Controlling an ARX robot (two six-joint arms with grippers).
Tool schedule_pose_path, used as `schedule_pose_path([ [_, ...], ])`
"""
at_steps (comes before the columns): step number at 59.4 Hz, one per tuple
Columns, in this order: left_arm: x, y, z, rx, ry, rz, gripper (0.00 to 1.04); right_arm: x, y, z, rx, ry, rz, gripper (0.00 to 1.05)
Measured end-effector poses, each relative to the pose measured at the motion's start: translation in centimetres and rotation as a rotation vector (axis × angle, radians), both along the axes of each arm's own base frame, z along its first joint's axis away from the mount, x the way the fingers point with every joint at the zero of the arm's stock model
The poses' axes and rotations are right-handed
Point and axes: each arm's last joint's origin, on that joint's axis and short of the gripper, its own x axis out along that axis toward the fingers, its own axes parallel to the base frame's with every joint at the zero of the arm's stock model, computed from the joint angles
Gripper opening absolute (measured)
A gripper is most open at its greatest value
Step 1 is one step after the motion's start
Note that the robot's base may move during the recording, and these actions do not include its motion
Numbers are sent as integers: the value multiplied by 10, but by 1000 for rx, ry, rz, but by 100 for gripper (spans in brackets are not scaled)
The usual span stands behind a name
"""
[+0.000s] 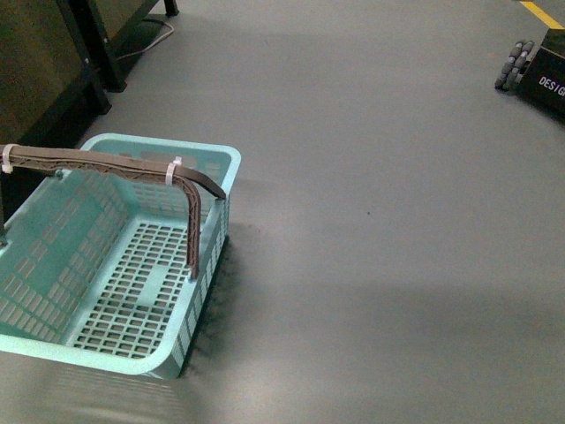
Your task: Pick mango and avocado into basket
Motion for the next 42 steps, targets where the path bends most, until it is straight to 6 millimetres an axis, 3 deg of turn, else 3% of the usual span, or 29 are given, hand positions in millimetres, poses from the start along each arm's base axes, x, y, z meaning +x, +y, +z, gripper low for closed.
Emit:
schedule_pose_path([
  [29, 0, 0, 0, 0, 0, 0, 96, 0, 0, 0, 0, 0, 0, 96],
  [35, 8, -2, 1, -253, 332, 9, 96, 0, 0, 0, 0, 0, 0, 96],
  [42, 36, -3, 12, -544, 422, 6, 96, 0, 0, 0, 0, 0, 0, 96],
])
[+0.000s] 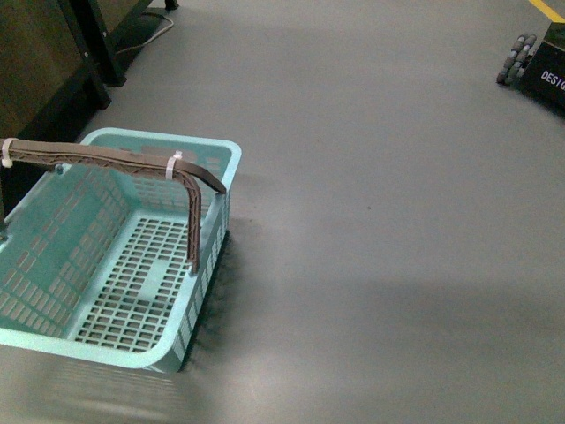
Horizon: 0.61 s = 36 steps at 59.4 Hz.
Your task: Pick mango and avocado into basket
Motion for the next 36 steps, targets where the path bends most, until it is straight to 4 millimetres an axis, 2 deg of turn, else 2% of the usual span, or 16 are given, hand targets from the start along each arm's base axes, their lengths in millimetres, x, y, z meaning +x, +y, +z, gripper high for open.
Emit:
schedule_pose_path([
  [7, 31, 5, 7, -163, 26, 44, 96, 0, 0, 0, 0, 0, 0, 96],
  [13, 60, 10, 1, -265, 65, 97, 96, 0, 0, 0, 0, 0, 0, 96],
  [25, 126, 9, -42, -382, 207, 214, 96, 0, 0, 0, 0, 0, 0, 96],
  [36, 176, 2, -82, -434, 305, 271, 96, 0, 0, 0, 0, 0, 0, 96],
])
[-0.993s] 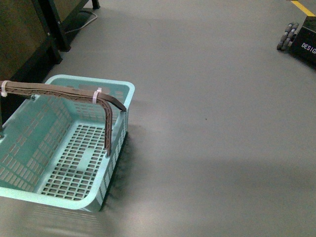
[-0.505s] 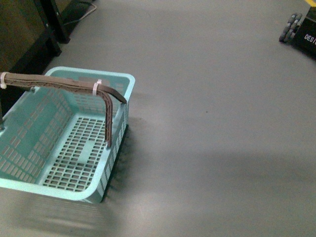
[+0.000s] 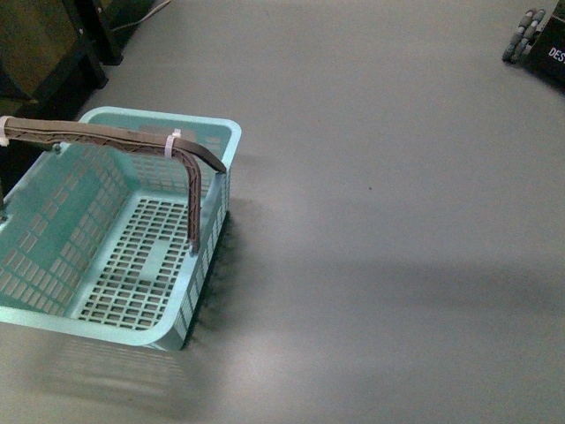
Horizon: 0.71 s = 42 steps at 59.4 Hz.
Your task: Pick mango and avocado into basket
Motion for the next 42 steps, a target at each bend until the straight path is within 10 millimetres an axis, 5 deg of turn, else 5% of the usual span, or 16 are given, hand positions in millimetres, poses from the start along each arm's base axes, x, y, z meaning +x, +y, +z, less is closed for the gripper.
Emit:
schedule_pose_path([
  [20, 102, -21, -45, -67, 31, 22, 96, 0, 0, 0, 0, 0, 0, 96],
  [30, 130, -29, -64, -71, 49, 16, 96, 0, 0, 0, 0, 0, 0, 96],
  [42, 146, -23, -76, -115, 52, 84, 49, 0, 0, 0, 0, 0, 0, 96],
])
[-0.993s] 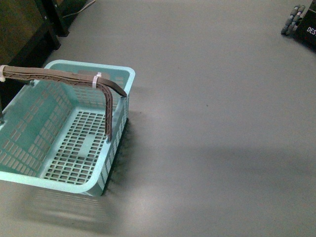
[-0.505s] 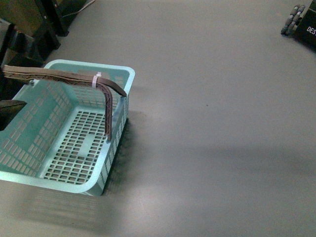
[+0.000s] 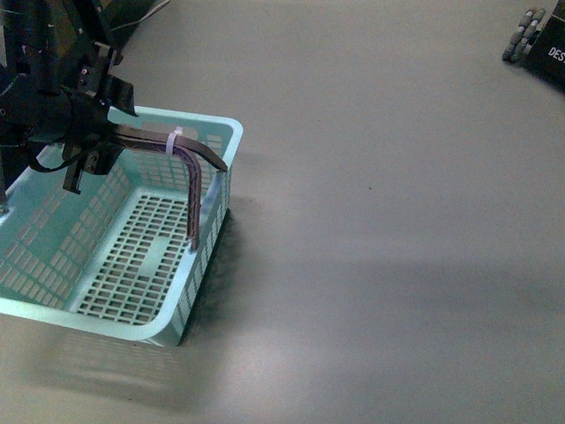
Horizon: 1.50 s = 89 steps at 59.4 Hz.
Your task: Pick mango and avocado into basket
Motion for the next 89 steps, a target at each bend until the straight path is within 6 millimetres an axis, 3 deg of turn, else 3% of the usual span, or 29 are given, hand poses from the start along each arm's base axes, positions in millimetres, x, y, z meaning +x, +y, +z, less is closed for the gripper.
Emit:
schedule_pose_path([
  [4, 1, 3, 0, -44, 4, 46, 36, 0, 0, 0, 0, 0, 0, 96],
  [9, 0, 5, 0, -69, 8, 73, 28, 0, 0, 0, 0, 0, 0, 96],
  [15, -7, 5, 2, -69, 12, 78, 26, 0, 0, 0, 0, 0, 0, 96],
  [20, -27, 6, 12, -63, 22, 85, 26, 0, 0, 0, 0, 0, 0, 96],
  [31, -67, 5, 59, -110, -41, 110, 26, 0, 0, 0, 0, 0, 0, 96],
  [39, -97, 6, 109, -155, -124, 131, 26, 0, 0, 0, 0, 0, 0, 96],
  [64, -202, 12, 218, -248, -312, 189, 26, 0, 0, 0, 0, 0, 0, 96],
  [69, -221, 13, 232, -253, -342, 197, 14, 0, 0, 0, 0, 0, 0, 96],
  [76, -241, 14, 246, -235, -365, 210, 14, 0, 0, 0, 0, 0, 0, 96],
  [89, -243, 14, 248, -226, -371, 202, 14, 0, 0, 0, 0, 0, 0, 96],
])
